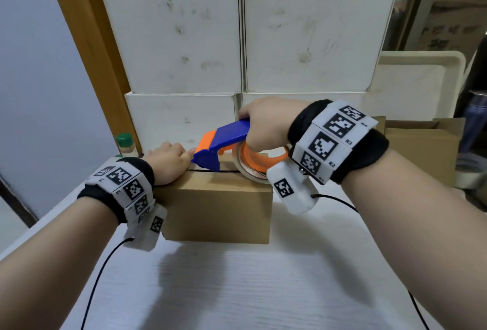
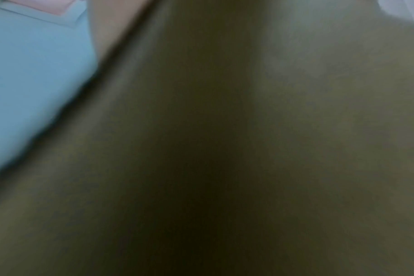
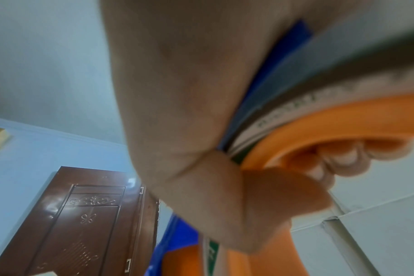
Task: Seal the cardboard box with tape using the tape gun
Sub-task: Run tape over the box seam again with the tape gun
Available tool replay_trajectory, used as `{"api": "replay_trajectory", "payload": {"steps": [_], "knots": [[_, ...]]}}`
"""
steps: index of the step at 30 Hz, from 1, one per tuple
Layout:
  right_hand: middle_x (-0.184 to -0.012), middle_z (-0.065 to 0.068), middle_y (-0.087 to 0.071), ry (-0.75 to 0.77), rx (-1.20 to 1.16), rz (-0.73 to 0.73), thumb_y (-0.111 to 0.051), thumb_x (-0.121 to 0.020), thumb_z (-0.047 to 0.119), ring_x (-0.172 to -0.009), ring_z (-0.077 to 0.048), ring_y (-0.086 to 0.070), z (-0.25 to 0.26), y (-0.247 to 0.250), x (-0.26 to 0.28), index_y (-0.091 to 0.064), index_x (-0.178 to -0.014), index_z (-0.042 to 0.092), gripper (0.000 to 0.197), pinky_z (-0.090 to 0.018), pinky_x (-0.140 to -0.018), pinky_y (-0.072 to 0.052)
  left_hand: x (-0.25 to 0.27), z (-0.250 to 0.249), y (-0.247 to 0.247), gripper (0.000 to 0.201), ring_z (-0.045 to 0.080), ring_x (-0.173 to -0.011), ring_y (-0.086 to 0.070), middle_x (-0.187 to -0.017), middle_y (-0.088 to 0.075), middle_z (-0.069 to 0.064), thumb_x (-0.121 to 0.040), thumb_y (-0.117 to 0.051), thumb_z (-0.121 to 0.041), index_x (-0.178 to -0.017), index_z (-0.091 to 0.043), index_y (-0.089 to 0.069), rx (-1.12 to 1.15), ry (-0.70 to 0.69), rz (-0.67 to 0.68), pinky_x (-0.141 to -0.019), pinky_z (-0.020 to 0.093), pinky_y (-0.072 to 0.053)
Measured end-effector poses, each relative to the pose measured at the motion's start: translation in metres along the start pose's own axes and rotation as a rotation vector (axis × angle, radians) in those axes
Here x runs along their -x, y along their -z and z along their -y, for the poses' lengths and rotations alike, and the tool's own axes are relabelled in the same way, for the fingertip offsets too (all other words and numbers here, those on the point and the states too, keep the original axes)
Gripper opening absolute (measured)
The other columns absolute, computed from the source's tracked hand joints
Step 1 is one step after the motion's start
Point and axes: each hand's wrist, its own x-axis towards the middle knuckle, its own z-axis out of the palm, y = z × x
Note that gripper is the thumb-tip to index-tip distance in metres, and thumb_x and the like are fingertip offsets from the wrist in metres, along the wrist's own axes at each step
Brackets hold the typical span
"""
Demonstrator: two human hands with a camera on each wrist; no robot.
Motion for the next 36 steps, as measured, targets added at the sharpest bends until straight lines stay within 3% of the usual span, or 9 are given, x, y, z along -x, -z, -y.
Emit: {"api": "replay_trajectory", "payload": {"steps": [3, 7, 10, 12, 15, 18, 22, 29, 36], "knots": [[-0.089, -0.002, -0.059, -0.026, 0.005, 0.006, -0.053, -0.077, 0.013, -0.073, -0.020, -0.053, -0.002, 0.000, 0.001, -0.058, -0.108, 0.017, 0.032, -0.025, -0.059, -0.040, 0.000, -0.015, 0.003, 0.039, 0.031, -0.124, -0.043, -0.136, -0.044, 0.011, -0.100, -0.034, -0.033, -0.132, -0.016, -0.047, 0.034, 0.015, -0.098, -0.113, 0.044, -0.026], [-0.092, -0.003, -0.060, -0.040, 0.009, 0.013, -0.053, -0.077, 0.012, -0.076, -0.020, -0.054, -0.006, 0.001, 0.006, -0.058, -0.110, 0.018, 0.033, -0.025, -0.060, -0.040, -0.006, -0.022, 0.001, 0.035, 0.026, -0.114, -0.054, -0.128, -0.058, 0.007, -0.098, -0.041, -0.024, -0.129, -0.015, -0.054, 0.244, -0.059, -0.166, -0.099, 0.038, -0.043], [-0.090, -0.002, -0.059, -0.041, -0.004, 0.012, -0.054, -0.077, 0.013, -0.072, -0.018, -0.052, -0.007, 0.001, 0.007, -0.057, -0.109, 0.019, 0.032, -0.024, -0.058, -0.039, -0.005, -0.024, 0.001, 0.028, 0.023, -0.098, -0.056, -0.113, -0.064, 0.006, -0.096, -0.042, -0.016, -0.119, -0.013, -0.060, 0.256, -0.088, -0.150, -0.088, 0.034, -0.046], [-0.087, -0.002, -0.058, -0.038, -0.013, 0.008, -0.054, -0.077, 0.013, -0.071, -0.018, -0.052, -0.006, 0.001, 0.006, -0.057, -0.107, 0.019, 0.031, -0.024, -0.058, -0.039, -0.003, -0.024, 0.001, 0.027, 0.020, -0.091, -0.052, -0.101, -0.061, 0.004, -0.096, -0.043, -0.013, -0.116, -0.011, -0.060, 0.271, -0.090, -0.134, -0.080, 0.030, -0.042], [-0.088, -0.002, -0.058, -0.030, -0.012, 0.007, -0.054, -0.077, 0.013, -0.074, -0.019, -0.053, -0.003, 0.000, 0.003, -0.057, -0.108, 0.019, 0.032, -0.025, -0.060, -0.041, -0.004, -0.021, 0.002, 0.023, 0.021, -0.087, -0.053, -0.098, -0.062, 0.008, -0.095, -0.046, -0.013, -0.112, -0.007, -0.061, 0.307, -0.096, -0.093, -0.076, 0.028, -0.039], [-0.091, -0.002, -0.059, -0.021, -0.011, 0.019, -0.054, -0.077, 0.013, -0.075, -0.020, -0.054, 0.000, 0.000, 0.002, -0.057, -0.109, 0.019, 0.032, -0.025, -0.060, -0.041, -0.006, -0.020, -0.002, 0.021, 0.025, -0.093, -0.056, -0.108, -0.064, 0.014, -0.095, -0.049, -0.016, -0.110, -0.006, -0.059, 0.273, -0.115, -0.050, -0.082, 0.031, -0.044], [-0.090, -0.002, -0.059, -0.011, -0.008, 0.013, -0.054, -0.076, 0.013, -0.071, -0.018, -0.052, -0.001, 0.001, 0.003, -0.057, -0.106, 0.020, 0.030, -0.025, -0.061, -0.041, -0.008, -0.017, -0.012, 0.019, 0.030, -0.104, -0.054, -0.115, -0.060, 0.013, -0.095, -0.047, -0.022, -0.107, -0.011, -0.055, 0.201, -0.119, -0.091, -0.093, 0.040, -0.046], [-0.083, 0.000, -0.057, -0.010, 0.006, 0.018, -0.055, -0.075, 0.012, -0.066, -0.015, -0.049, -0.003, 0.002, 0.008, -0.058, -0.106, 0.021, 0.033, -0.023, -0.058, -0.039, -0.005, -0.019, -0.010, 0.034, 0.031, -0.126, -0.040, -0.138, -0.045, 0.014, -0.100, -0.034, -0.023, -0.130, -0.012, -0.045, 0.051, -0.158, -0.053, -0.106, 0.037, -0.032], [-0.078, 0.002, -0.055, -0.013, 0.031, 0.035, -0.054, -0.074, 0.012, -0.064, -0.016, -0.049, -0.003, 0.005, 0.012, -0.058, -0.106, 0.023, 0.034, -0.023, -0.058, -0.038, 0.000, -0.022, -0.010, 0.040, 0.029, -0.133, -0.033, -0.144, -0.039, 0.012, -0.102, -0.030, -0.021, -0.141, -0.012, -0.034, -0.041, -0.182, -0.070, -0.108, 0.030, -0.025]]}}
